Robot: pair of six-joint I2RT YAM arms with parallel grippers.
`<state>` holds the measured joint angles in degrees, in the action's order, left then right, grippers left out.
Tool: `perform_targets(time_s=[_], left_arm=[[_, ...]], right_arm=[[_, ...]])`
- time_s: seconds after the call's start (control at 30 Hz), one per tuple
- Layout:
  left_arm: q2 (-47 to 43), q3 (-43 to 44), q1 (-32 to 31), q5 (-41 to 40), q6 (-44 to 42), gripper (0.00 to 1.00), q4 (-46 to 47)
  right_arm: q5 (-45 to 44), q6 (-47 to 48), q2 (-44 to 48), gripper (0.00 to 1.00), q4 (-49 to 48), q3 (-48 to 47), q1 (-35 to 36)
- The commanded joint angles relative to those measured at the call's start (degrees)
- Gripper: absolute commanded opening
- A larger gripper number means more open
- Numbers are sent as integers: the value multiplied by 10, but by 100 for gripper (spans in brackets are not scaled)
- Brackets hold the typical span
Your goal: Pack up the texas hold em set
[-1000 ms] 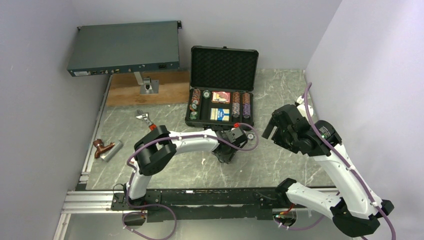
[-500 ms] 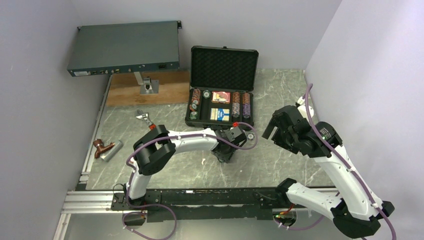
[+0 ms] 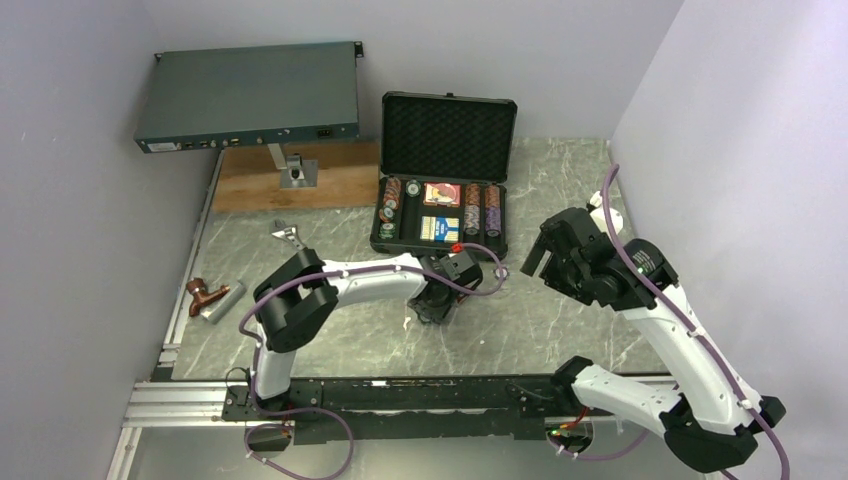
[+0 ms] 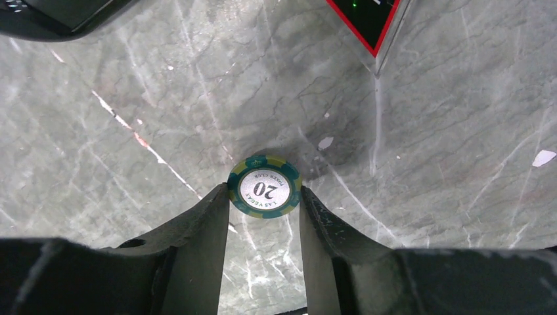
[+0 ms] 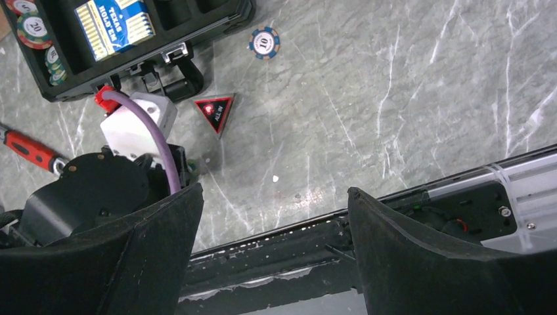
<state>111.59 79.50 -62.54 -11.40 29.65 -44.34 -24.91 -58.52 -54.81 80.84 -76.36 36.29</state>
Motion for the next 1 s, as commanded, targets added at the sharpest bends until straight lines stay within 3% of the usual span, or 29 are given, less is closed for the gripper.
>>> perform_targets(time_s=[0.0, 0.47, 0.97], left_arm=[[-49, 1, 6, -22, -2, 30, -15], [-88, 31, 77, -26, -28, 29, -21], [-36, 161, 173, -23, -75, 29, -36]], right_arm=[[7, 2, -3, 83, -20, -11, -1], [5, 2, -10, 83, -24, -13, -2], [11, 5, -13, 83, -28, -6, -2]])
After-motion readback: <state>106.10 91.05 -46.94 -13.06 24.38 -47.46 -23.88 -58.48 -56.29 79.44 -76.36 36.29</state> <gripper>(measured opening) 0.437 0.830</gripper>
